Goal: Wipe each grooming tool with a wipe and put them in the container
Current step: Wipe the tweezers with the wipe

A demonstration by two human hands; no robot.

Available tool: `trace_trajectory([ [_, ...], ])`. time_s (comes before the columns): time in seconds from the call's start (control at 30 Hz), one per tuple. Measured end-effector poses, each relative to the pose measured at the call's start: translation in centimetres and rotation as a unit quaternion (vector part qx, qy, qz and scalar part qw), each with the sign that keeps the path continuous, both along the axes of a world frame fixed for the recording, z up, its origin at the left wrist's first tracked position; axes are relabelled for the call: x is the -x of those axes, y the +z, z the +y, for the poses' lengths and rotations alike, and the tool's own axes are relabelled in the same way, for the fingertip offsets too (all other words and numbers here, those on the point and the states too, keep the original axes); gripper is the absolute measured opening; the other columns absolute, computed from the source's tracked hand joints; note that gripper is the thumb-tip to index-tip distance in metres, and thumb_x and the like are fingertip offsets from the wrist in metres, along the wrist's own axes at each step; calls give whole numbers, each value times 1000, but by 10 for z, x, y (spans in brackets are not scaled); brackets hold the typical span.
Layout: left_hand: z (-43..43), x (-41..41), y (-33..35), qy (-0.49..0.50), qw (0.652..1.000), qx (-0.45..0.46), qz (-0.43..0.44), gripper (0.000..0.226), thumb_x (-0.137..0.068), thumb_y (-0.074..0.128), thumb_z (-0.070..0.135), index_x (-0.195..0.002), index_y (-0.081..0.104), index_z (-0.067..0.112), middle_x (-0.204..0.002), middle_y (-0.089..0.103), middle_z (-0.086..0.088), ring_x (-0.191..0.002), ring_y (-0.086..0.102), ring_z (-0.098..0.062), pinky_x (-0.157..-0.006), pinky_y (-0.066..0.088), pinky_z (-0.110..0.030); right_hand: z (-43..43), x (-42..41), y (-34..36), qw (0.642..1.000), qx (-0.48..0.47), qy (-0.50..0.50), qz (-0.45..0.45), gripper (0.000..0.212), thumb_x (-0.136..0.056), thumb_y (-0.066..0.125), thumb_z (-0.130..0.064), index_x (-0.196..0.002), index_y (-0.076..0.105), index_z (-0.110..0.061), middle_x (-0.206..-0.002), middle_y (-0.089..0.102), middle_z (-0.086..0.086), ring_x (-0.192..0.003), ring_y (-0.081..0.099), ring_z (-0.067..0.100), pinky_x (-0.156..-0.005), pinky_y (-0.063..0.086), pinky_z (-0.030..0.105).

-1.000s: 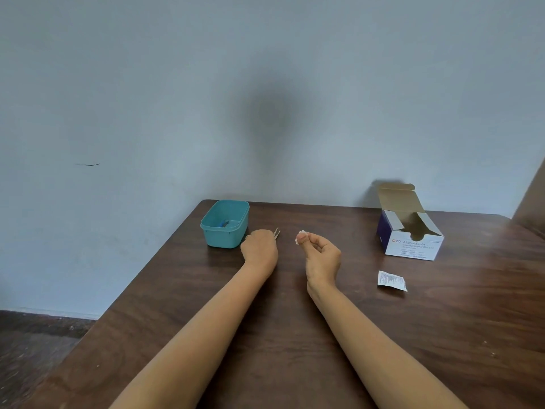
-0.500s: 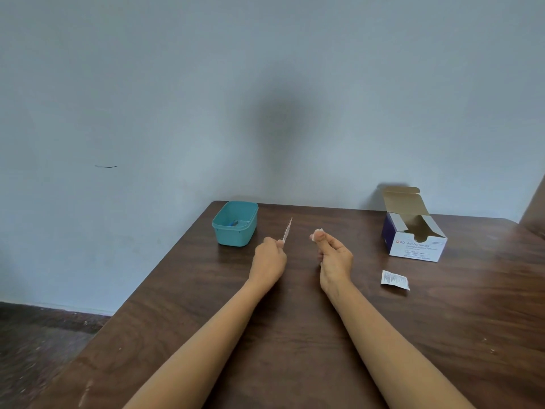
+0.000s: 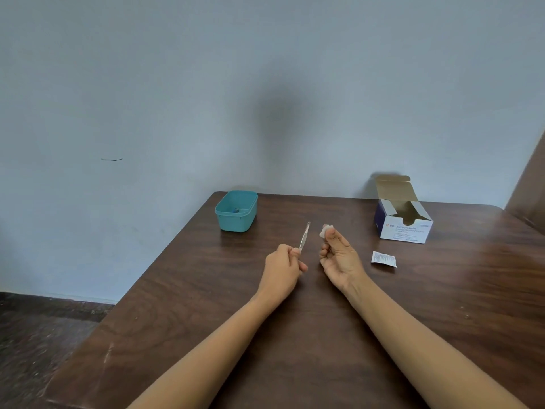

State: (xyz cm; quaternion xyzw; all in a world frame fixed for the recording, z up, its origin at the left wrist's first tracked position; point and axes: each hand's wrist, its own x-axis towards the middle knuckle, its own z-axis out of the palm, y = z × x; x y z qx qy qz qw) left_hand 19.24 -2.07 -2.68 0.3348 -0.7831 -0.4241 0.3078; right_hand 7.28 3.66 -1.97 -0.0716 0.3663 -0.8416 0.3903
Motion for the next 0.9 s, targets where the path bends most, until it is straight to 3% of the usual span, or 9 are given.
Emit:
trace_trajectory([
  [0.13,15,-9,-4,-5,999,12,30,19,-101,44,26,-95,57,13,-73,67,5,-65,58,-4,-61,45,-12,11,-5,-2,1000,-8,-4,4,6,-84,65,-9,-88,67,-13,-66,69,-6,-61,41,6,-50,37,15],
  [0.23,19,-11,-5,-15,999,25,20,19,-101,43,26,-94,57,15,-73,66,6,-64,56,-2,-60,44,-12,17,-8,-2,1000,-1,-11,4,7,-85,64,-8,-90,67,-12,-68,70,-7,-62,43,5,-57,36,16],
  [0.53,18,-10,-4,-24,998,63,-14,16,-101,45,27,-95,57,17,-75,67,5,-66,58,-1,-60,42,-7,18,-6,-4,1000,1,-23,6,8,-82,67,-7,-88,67,-12,-69,71,-4,-60,44,6,-50,38,15],
  [0.67,19,-10,-2,-25,997,70,-20,16,-100,45,27,-96,57,18,-75,66,6,-65,57,1,-59,41,-8,19,-6,-4,1000,0,-14,15,8,-80,67,-9,-87,67,-11,-69,71,-4,-60,44,6,-56,36,17],
  [0.9,20,-10,-2,-25,996,77,-26,16,-100,46,27,-96,57,17,-75,65,8,-67,57,1,-60,40,-9,19,-5,-4,999,-11,12,52,31,-64,73,-15,-94,68,-7,-78,71,0,-59,44,6,-47,40,14],
])
